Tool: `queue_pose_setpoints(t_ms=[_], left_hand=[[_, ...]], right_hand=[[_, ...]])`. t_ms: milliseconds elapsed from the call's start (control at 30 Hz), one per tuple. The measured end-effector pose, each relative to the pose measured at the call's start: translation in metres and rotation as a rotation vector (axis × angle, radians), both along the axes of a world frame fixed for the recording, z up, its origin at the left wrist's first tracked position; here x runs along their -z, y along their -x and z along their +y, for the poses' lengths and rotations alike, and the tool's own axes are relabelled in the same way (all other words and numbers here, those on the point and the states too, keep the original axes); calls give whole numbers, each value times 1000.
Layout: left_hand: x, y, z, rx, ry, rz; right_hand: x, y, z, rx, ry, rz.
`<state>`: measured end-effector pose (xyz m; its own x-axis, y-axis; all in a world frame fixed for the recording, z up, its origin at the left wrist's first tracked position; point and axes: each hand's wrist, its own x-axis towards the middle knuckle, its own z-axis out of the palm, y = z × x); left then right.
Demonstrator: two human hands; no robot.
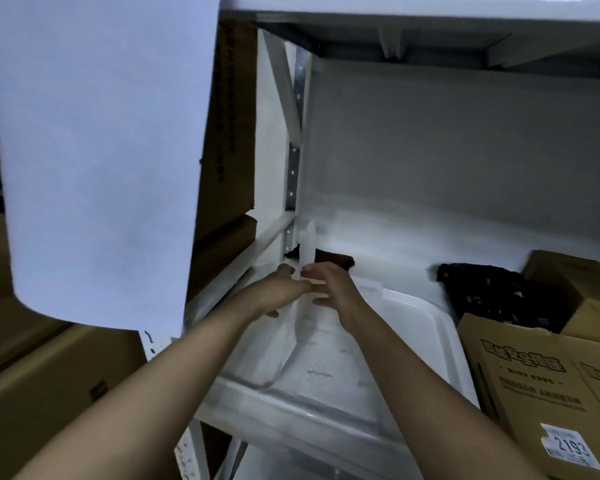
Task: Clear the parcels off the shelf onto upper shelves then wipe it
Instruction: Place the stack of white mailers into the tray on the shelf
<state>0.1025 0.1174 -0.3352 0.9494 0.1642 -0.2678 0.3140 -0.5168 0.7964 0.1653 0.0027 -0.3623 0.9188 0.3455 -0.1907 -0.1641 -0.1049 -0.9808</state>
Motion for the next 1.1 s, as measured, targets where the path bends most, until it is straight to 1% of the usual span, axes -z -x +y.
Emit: queue_pose_setpoints(t_ms=[67,133,200,267,367,400,467,533,567,633,667,700,733,800,833,867,900,1000,1100], left_hand=[[-5,6,15,28,-147,-15],[-7,10,29,62,-408,-37],[-2,11,39,51,-711,-94],[7,11,45,20,-950,-128],[24,12,47,52,-1274,-97],[27,13,44,61,-1326,-72],[31,15,36,69,-1368,-21],[35,17,28,95,-1397,47],[39,17,26,127,-1444,66],[49,15,27,207,-1521,72],[55,14,29,234,-1504,58],[62,12,29,251,-1441,33],[68,11,30,248,-1330,1],[79,8,30,212,-1004,-36],[82,7,29,213,-865,-23],[85,6,27,230,-782,-7],[88,4,26,244,-751,3],[91,-1,20,291,-782,-11],[88,-8,12,311,-761,-33]], right_hand=[[11,0,16,-31,104,-105],[25,2,32,-60,203,-229],[39,6,45,-83,302,-290],[49,10,54,-140,462,-345],[65,15,59,-243,748,-515],[68,16,58,-264,814,-566],[74,16,59,-299,910,-624],[79,16,59,-323,980,-632],[82,17,58,-329,1015,-645],[86,19,56,-339,1058,-668],[88,20,54,-331,1058,-683],[89,20,53,-302,1041,-705],[88,20,52,-254,1014,-732],[82,18,48,-153,980,-775],[78,16,46,-122,996,-791],[74,14,41,-102,1034,-800],[71,12,38,-93,1083,-803],[63,7,25,-55,1216,-728],[63,6,18,-22,1207,-603]])
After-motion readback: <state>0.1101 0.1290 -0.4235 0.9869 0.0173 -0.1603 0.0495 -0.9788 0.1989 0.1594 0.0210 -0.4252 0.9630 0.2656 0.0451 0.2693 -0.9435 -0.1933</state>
